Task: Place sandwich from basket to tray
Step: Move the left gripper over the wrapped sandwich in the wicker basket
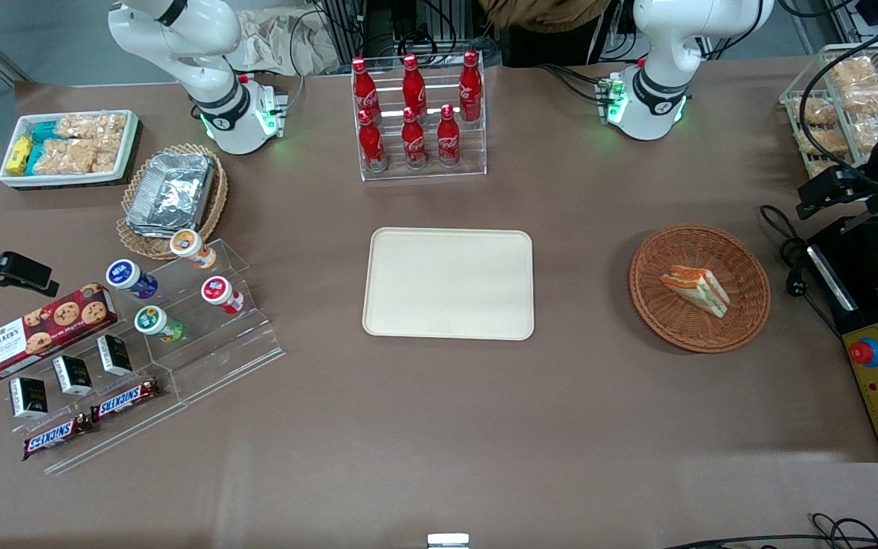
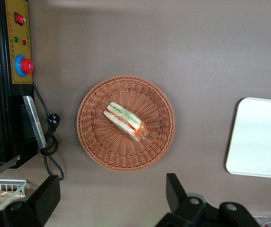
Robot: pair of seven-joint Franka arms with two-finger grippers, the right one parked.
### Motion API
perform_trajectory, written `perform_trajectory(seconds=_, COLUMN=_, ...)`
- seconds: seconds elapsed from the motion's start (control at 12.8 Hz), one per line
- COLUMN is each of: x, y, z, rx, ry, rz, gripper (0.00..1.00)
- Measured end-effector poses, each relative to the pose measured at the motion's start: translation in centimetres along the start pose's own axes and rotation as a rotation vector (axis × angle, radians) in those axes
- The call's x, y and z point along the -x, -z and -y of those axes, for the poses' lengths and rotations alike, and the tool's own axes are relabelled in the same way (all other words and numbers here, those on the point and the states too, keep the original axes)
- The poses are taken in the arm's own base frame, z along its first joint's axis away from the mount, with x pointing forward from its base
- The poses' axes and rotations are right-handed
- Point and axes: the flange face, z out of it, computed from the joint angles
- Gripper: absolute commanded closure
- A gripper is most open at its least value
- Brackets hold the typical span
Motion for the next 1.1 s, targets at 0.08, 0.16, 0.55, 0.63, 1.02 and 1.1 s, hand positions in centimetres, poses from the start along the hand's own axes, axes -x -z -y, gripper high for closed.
perform_trajectory(seconds=0.08, x=0.0, y=0.0, z=0.0, rx=0.0, ry=0.001, rz=0.001, gripper=0.0)
perform_trajectory(seconds=0.16, x=0.0, y=-0.1, z=0.0, rx=0.0, ry=0.001, rz=0.004, gripper=0.0)
perform_trajectory(seconds=0.55, x=-0.9, y=-0.9, z=-0.1, rx=-0.01, ry=0.192, rz=0.046, gripper=0.0)
perform_trajectory(seconds=0.63, x=-1.2, y=-1.5, z=-0.2, rx=-0.017, ry=0.303, rz=0.061, gripper=0.0)
perform_trajectory(seconds=1.02, x=-3.6, y=-7.6, z=-1.1, rx=-0.043, ry=0.6, rz=0.079, gripper=0.0)
perform_trajectory(seconds=1.1, x=-3.9, y=-9.8, z=-1.2, rx=-0.039, ry=0.653, rz=0.062, gripper=0.0)
